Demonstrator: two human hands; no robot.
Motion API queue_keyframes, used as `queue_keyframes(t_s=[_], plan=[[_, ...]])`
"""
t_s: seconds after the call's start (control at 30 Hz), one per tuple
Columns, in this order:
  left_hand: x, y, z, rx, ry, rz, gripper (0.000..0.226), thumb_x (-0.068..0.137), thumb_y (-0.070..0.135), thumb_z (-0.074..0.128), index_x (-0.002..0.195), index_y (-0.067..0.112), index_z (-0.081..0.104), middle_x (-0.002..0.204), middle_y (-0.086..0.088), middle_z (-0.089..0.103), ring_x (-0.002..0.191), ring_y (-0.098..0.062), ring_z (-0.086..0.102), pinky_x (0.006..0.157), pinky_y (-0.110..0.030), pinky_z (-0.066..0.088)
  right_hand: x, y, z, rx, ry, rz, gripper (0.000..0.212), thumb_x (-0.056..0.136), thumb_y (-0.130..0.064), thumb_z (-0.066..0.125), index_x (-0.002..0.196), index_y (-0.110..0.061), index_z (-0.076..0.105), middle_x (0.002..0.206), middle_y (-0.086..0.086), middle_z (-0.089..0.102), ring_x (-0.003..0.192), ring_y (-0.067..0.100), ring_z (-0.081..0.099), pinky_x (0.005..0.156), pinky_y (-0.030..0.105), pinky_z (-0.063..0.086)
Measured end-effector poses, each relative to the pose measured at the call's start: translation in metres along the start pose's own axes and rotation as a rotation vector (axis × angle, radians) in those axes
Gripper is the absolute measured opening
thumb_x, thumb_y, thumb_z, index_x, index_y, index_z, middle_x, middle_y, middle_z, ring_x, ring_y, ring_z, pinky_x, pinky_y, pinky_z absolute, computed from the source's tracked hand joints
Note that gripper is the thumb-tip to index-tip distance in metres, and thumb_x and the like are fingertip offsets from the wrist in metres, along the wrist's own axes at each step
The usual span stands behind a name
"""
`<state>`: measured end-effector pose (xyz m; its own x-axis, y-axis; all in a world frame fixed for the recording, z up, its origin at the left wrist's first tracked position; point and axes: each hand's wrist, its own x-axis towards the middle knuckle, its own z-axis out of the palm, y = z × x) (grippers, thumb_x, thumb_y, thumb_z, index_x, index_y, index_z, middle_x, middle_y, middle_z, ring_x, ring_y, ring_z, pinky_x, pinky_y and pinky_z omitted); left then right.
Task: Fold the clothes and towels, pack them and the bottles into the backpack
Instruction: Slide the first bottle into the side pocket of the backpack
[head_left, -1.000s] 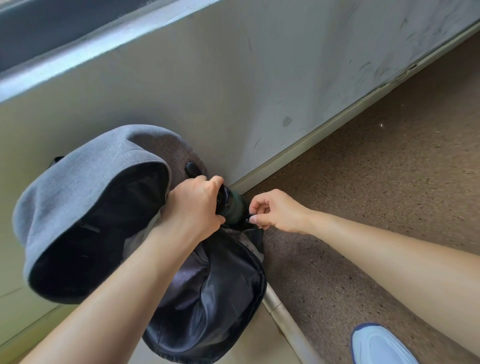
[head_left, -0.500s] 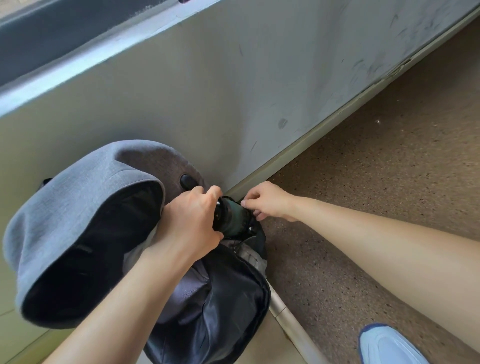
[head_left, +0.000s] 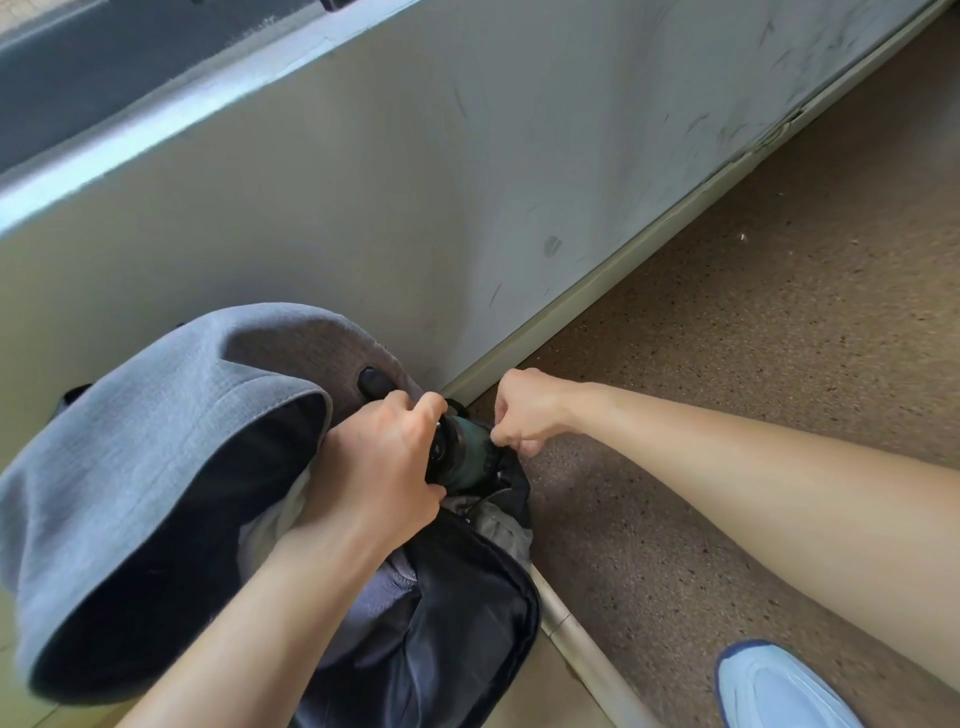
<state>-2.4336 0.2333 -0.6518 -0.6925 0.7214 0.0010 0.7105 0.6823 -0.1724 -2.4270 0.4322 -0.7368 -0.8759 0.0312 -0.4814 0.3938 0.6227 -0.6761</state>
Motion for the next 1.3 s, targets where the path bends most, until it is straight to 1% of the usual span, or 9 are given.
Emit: queue_keyframes(t_s=[0.17, 0.3, 0.43, 0.57, 0.7, 0.87, 1.0, 1.17, 1.3], plan=[[0.002, 0.000, 0.008, 0.194, 0.078, 0.161, 0.069, 0.035, 0.039, 0.099, 0.094, 0.017, 0.069, 0.074, -0.001, 0.065, 0.071, -0.028, 0.063, 0.057, -0.037, 0.049, -0.005, 0.004, 0.004, 0.003, -0.015, -0.051, 0.023, 0.092, -0.012, 0.058, 0.086, 0.004, 0.073, 0.074, 0.016, 0.072, 0.061, 0.022, 0.067, 0.054, 0.023, 0.054], [0.013, 0.004, -0.001, 0.386, 0.060, 0.346, 0.048, 0.043, 0.031, 0.087, 0.079, 0.016, 0.058, 0.062, 0.001, 0.061, 0.083, -0.027, 0.051, 0.072, -0.040, 0.029, -0.009, 0.014, 0.008, 0.067, 0.051, -0.114, 0.023, 0.087, -0.015, 0.057, 0.066, -0.014, 0.067, 0.065, 0.006, 0.062, 0.056, 0.017, 0.050, 0.051, 0.024, 0.039], [0.042, 0.004, -0.025, 0.486, -0.143, 0.483, 0.036, 0.076, 0.043, 0.072, 0.102, 0.022, 0.059, 0.081, 0.005, 0.063, 0.104, -0.021, 0.046, 0.085, -0.038, 0.026, -0.013, 0.015, 0.012, 0.130, 0.093, -0.140, 0.022, 0.083, -0.015, 0.059, 0.061, -0.015, 0.065, 0.064, 0.007, 0.059, 0.059, 0.019, 0.047, 0.056, 0.029, 0.037], [0.064, 0.005, -0.033, 0.445, -0.252, 0.482, 0.052, 0.072, 0.071, 0.065, 0.085, 0.021, 0.059, 0.065, 0.008, 0.036, 0.087, -0.020, 0.056, 0.089, -0.033, 0.034, -0.020, 0.008, 0.008, 0.192, 0.118, -0.157, 0.026, 0.087, -0.011, 0.059, 0.061, -0.013, 0.060, 0.062, 0.007, 0.051, 0.055, 0.017, 0.039, 0.050, 0.026, 0.030], [0.073, 0.012, -0.025, 0.427, -0.370, 0.391, 0.065, 0.070, 0.080, 0.066, 0.077, 0.021, 0.041, 0.066, 0.008, 0.038, 0.080, -0.021, 0.054, 0.092, -0.034, 0.037, -0.018, 0.006, 0.011, 0.204, 0.139, -0.173, 0.029, 0.087, -0.012, 0.059, 0.058, -0.016, 0.057, 0.061, 0.005, 0.049, 0.053, 0.016, 0.036, 0.051, 0.026, 0.028], [0.060, -0.005, -0.007, 0.447, -0.285, 0.427, 0.060, 0.071, 0.068, 0.073, 0.109, 0.023, 0.067, 0.085, 0.007, 0.057, 0.103, -0.018, 0.052, 0.088, -0.035, 0.033, -0.018, 0.005, 0.022, 0.230, 0.140, -0.159, 0.023, 0.089, -0.015, 0.061, 0.073, 0.002, 0.066, 0.059, 0.002, 0.050, 0.053, 0.013, 0.038, 0.052, 0.026, 0.031], [0.053, -0.020, -0.001, 0.434, -0.236, 0.407, 0.067, 0.078, 0.071, 0.065, 0.126, 0.024, 0.063, 0.092, 0.004, 0.061, 0.107, -0.020, 0.054, 0.091, -0.036, 0.035, -0.013, 0.000, 0.031, 0.303, 0.193, -0.140, 0.025, 0.088, -0.016, 0.060, 0.071, 0.002, 0.064, 0.064, 0.006, 0.053, 0.064, 0.017, 0.045, 0.062, 0.031, 0.036], [0.037, -0.012, 0.006, 0.398, -0.170, 0.349, 0.081, 0.092, 0.062, 0.060, 0.154, 0.017, 0.034, 0.134, -0.004, 0.064, 0.120, -0.028, 0.056, 0.095, -0.037, 0.040, -0.011, -0.001, 0.022, 0.245, 0.148, -0.051, 0.028, 0.098, -0.019, 0.055, 0.077, -0.006, 0.067, 0.071, 0.007, 0.061, 0.065, 0.018, 0.052, 0.061, 0.032, 0.042], [0.009, -0.016, -0.012, 0.115, 0.042, 0.353, 0.041, 0.093, 0.040, 0.062, 0.131, 0.024, 0.062, 0.122, 0.001, 0.070, 0.102, -0.026, 0.065, 0.085, -0.038, 0.052, -0.022, -0.008, 0.013, 0.181, 0.172, -0.026, 0.030, 0.102, -0.025, 0.056, 0.088, -0.004, 0.072, 0.086, 0.014, 0.074, 0.074, 0.026, 0.067, 0.069, 0.034, 0.056]])
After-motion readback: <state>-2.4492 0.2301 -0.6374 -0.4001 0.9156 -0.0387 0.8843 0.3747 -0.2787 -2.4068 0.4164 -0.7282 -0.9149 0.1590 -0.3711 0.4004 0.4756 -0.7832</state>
